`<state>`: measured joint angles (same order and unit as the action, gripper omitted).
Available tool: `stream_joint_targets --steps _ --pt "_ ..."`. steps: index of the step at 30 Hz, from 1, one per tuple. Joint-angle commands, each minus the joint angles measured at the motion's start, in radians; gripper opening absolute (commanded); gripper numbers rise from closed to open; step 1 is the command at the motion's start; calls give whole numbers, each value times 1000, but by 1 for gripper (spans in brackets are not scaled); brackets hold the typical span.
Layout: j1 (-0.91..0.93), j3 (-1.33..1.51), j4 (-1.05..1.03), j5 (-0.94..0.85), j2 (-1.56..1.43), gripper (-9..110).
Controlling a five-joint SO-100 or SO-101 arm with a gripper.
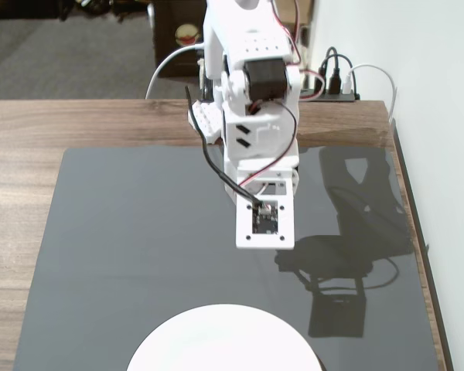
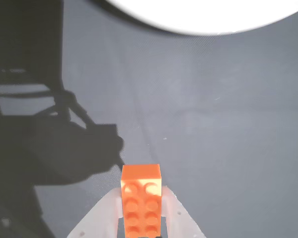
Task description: Grasp a lego block and put it on the plate.
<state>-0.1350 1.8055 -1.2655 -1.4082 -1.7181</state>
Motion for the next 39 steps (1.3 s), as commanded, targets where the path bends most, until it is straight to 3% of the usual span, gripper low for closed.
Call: stream_joint_targets --steps 1,20,39 --pt "9 -92 -44 0 -51 5" --pt "78 -327 -32 -9 -9 5" --pt "172 -632 106 -44 373 5"
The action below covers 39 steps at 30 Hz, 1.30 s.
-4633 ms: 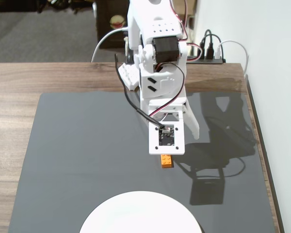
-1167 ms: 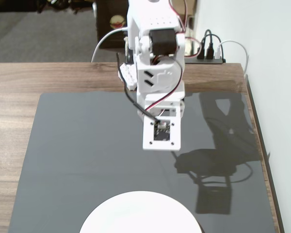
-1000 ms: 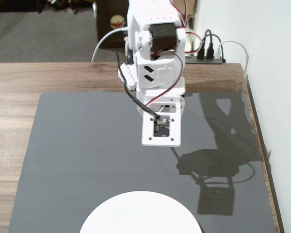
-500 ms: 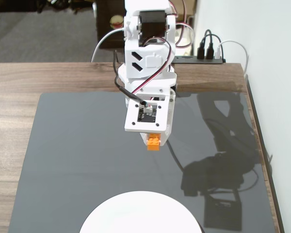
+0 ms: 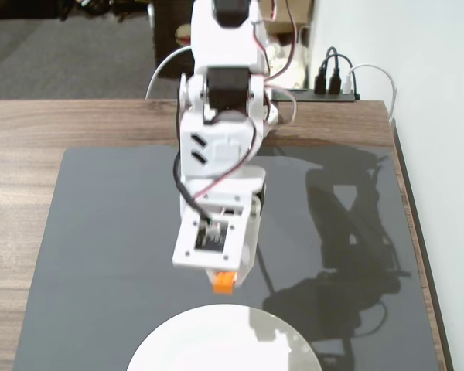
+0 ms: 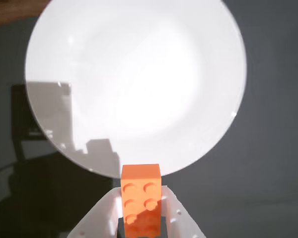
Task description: Grasp a lego block and put it on the plate.
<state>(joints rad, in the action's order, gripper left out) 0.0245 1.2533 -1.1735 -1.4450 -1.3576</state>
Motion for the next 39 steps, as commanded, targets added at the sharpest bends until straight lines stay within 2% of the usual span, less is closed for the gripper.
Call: stream_joint_targets --steps 1,14,30,36,39 --pt "14 -95 17 -8 38 5" --pt "5 -232 38 5 261 5" --pt "-14 -247 43 9 330 6" --pt "-15 -247 38 20 330 21" --pt "-14 -247 35 23 328 21"
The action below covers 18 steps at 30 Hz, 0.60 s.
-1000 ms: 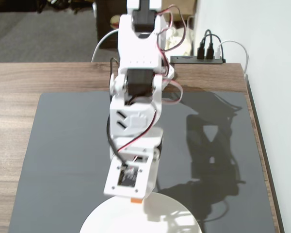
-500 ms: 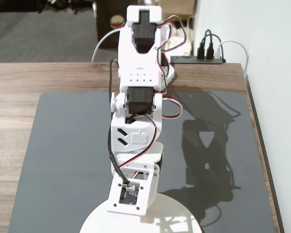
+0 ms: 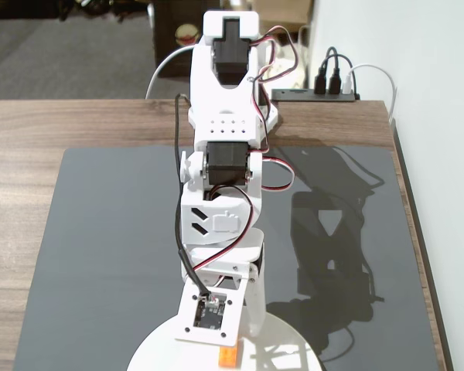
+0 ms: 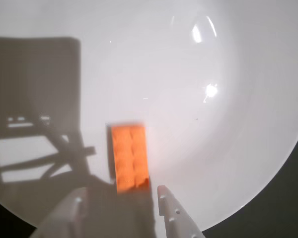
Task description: Grasp a lego block and put it on the plate.
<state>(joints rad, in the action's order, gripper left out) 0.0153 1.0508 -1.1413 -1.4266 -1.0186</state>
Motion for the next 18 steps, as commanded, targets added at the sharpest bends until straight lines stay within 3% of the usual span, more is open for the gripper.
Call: stream_joint_targets --steps 1,10,18 --pt "-3 -44 2 5 -11 21" --pt "6 -28 -40 5 -55 21" --pt "-14 155 -63 5 -250 21"
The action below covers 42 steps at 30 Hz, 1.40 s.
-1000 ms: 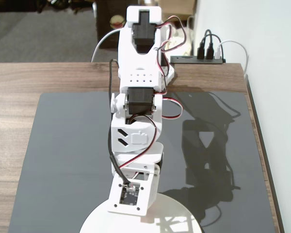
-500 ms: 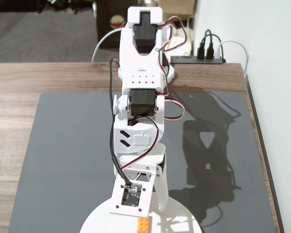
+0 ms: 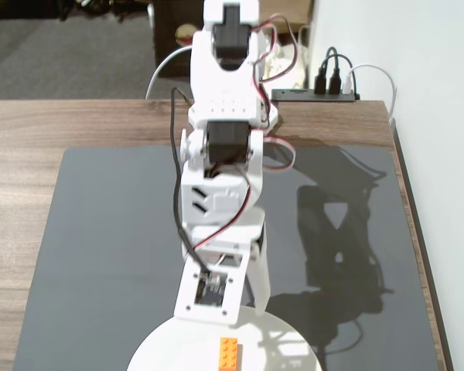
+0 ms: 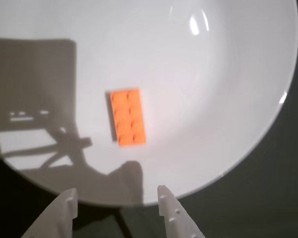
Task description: Grasp a lego block and put it on the plate.
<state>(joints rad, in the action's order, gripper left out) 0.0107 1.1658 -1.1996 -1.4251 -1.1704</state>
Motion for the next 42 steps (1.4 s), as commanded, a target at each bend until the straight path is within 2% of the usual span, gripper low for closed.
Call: stream_joint_targets --steps 1,13,18,30,42 --pt "-14 83 -5 3 -133 21" --pt "-66 568 14 18 -561 20" --pt "-72 750 52 49 -710 1" --pt "-91 1063 84 112 -986 1" --pt "-140 1192 130 104 -1034 1"
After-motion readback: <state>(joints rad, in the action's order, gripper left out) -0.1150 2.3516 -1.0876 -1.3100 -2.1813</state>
